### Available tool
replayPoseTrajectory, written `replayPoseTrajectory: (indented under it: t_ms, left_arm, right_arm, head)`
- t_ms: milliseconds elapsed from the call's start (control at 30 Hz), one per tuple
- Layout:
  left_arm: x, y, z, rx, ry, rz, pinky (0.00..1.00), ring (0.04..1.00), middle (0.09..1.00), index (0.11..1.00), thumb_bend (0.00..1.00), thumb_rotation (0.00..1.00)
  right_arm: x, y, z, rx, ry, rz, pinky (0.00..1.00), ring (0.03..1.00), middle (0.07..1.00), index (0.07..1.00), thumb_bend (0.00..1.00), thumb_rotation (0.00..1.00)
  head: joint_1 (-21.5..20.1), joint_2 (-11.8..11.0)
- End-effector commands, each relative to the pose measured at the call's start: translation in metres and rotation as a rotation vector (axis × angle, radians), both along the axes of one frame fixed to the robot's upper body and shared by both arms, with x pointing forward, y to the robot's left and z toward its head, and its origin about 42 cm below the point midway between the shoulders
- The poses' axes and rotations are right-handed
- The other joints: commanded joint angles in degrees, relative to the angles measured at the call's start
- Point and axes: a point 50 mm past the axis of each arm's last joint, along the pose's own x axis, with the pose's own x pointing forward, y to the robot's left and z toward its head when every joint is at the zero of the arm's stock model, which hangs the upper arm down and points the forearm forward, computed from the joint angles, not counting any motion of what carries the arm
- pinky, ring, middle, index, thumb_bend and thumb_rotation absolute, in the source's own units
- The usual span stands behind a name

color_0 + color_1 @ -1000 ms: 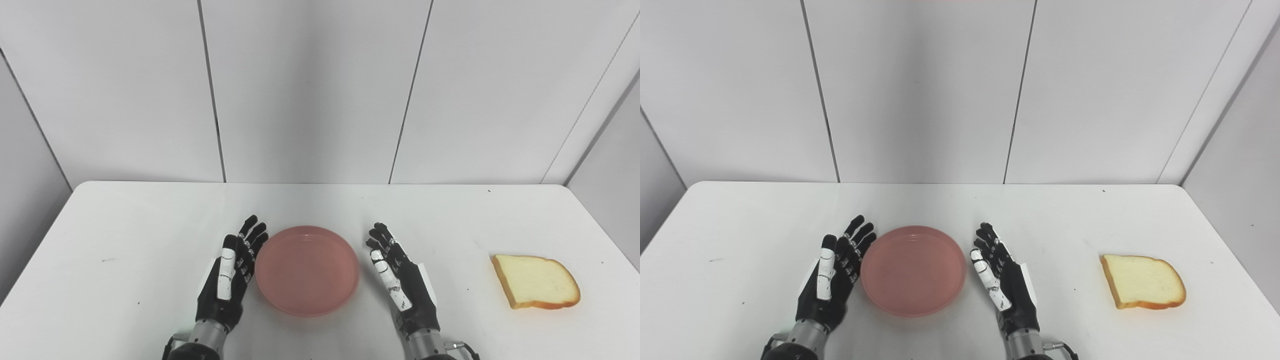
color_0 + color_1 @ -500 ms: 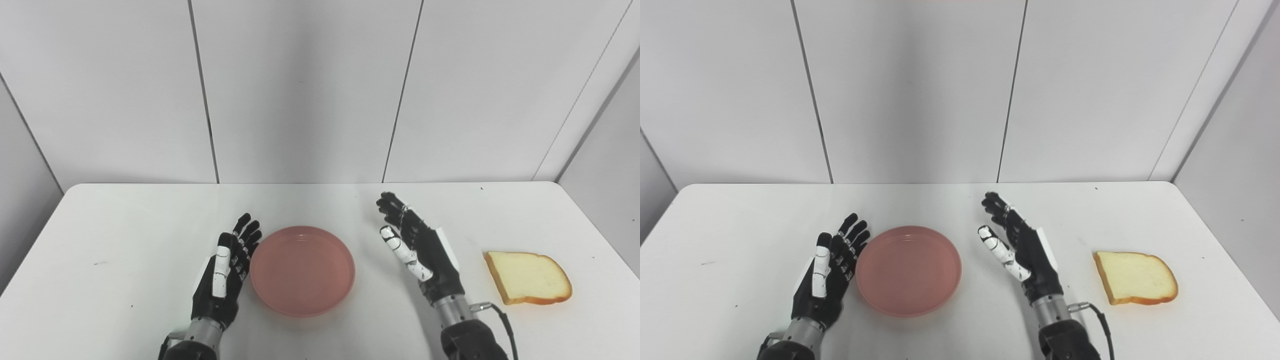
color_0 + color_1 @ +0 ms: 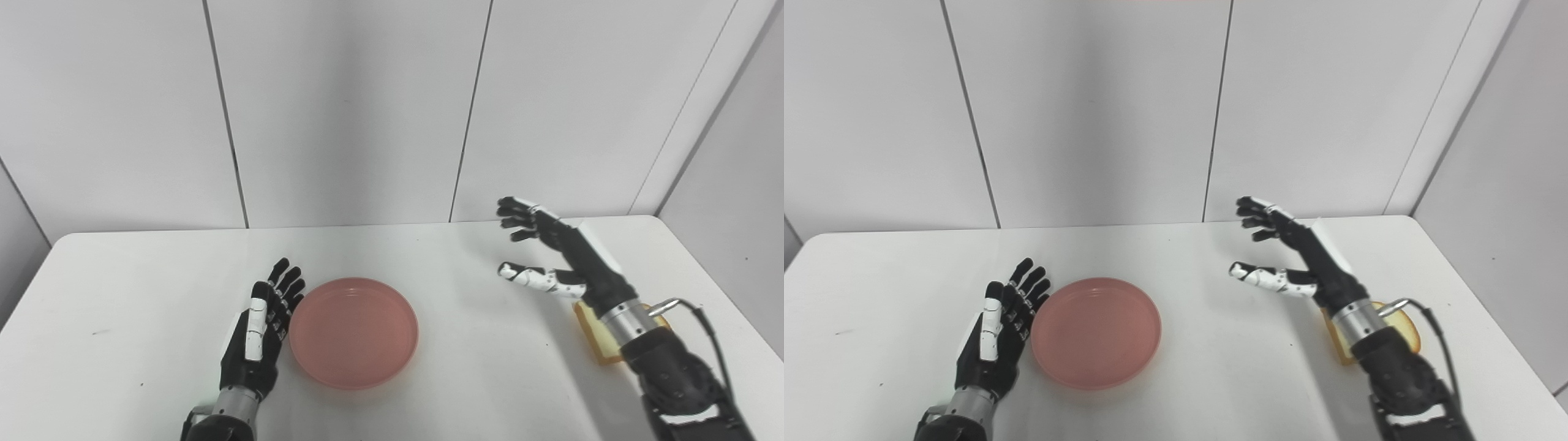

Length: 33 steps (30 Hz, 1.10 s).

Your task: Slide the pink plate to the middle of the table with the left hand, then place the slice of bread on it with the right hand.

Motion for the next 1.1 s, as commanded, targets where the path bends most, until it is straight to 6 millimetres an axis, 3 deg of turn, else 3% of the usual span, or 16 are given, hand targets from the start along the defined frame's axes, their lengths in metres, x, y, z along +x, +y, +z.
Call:
replayPoseTrajectory:
  t_ms: [0, 67, 167, 333, 400, 467, 533, 567, 833, 1067]
  left_arm:
    - [-0.013, -0.001, -0.025, 0.024, 0.080, -0.019, 0.97, 0.955, 0.948, 0.938, 0.79, 0.97]
    - [-0.012, 0.000, -0.026, 0.023, 0.082, -0.016, 0.97, 0.956, 0.948, 0.939, 0.79, 0.96]
    - [-0.010, -0.001, -0.026, 0.032, 0.077, -0.011, 0.97, 0.954, 0.947, 0.940, 0.80, 0.95]
    - [-0.009, 0.001, -0.026, 0.043, 0.076, 0.003, 0.97, 0.963, 0.958, 0.953, 0.79, 0.96]
    - [-0.009, 0.004, -0.027, 0.038, 0.081, 0.008, 0.97, 0.959, 0.954, 0.947, 0.80, 0.95]
    - [-0.008, 0.007, -0.027, 0.029, 0.081, 0.008, 0.97, 0.961, 0.955, 0.944, 0.79, 0.94]
    - [-0.008, 0.011, -0.027, 0.028, 0.078, 0.003, 0.97, 0.963, 0.957, 0.946, 0.79, 0.94]
    - [-0.008, 0.013, -0.027, 0.030, 0.077, 0.000, 0.97, 0.969, 0.965, 0.955, 0.80, 0.95]
    - [-0.004, 0.029, -0.033, -0.005, 0.077, -0.014, 0.99, 0.973, 0.971, 0.963, 0.77, 0.93]
    - [0.001, 0.039, -0.039, -0.019, 0.070, -0.011, 0.98, 0.958, 0.961, 0.952, 0.78, 0.90]
  right_arm:
    - [-0.002, -0.009, 0.027, -0.062, -0.018, -0.002, 0.84, 0.883, 0.860, 0.848, 0.83, 0.49]
    - [-0.005, -0.018, 0.033, -0.127, 0.002, -0.035, 0.90, 0.923, 0.880, 0.864, 0.87, 0.47]
    - [-0.011, -0.037, 0.042, -0.251, 0.039, -0.081, 0.91, 0.932, 0.901, 0.882, 0.89, 0.46]
    - [-0.015, -0.068, 0.045, -0.328, 0.112, -0.109, 0.92, 0.942, 0.916, 0.893, 0.93, 0.35]
    - [-0.022, -0.082, 0.045, -0.389, 0.126, -0.133, 0.89, 0.939, 0.926, 0.892, 0.95, 0.34]
    - [-0.028, -0.093, 0.047, -0.455, 0.138, -0.162, 0.75, 0.881, 0.937, 0.903, 0.96, 0.36]
    - [-0.031, -0.101, 0.049, -0.501, 0.163, -0.190, 0.75, 0.897, 0.956, 0.931, 0.97, 0.34]
    - [-0.032, -0.104, 0.049, -0.519, 0.177, -0.203, 0.81, 0.936, 0.971, 0.954, 0.98, 0.31]
    - [-0.032, -0.107, 0.057, -0.691, 0.302, -0.225, 0.94, 0.992, 0.996, 0.996, 1.00, 0.41]
    - [-0.022, -0.101, 0.061, -0.855, 0.353, -0.188, 1.00, 0.999, 1.000, 1.000, 1.00, 0.38]
  head:
    - [0.1, 0.1]
    - [0.1, 0.1]
    - [-0.1, 0.2]
    - [-2.9, 0.4]
    - [-3.6, 0.4]
    - [-6.0, 0.3]
    - [-7.9, 0.1]
    - [-8.2, 0.0]
    - [-13.6, -0.6]
    - [-15.0, -0.1]
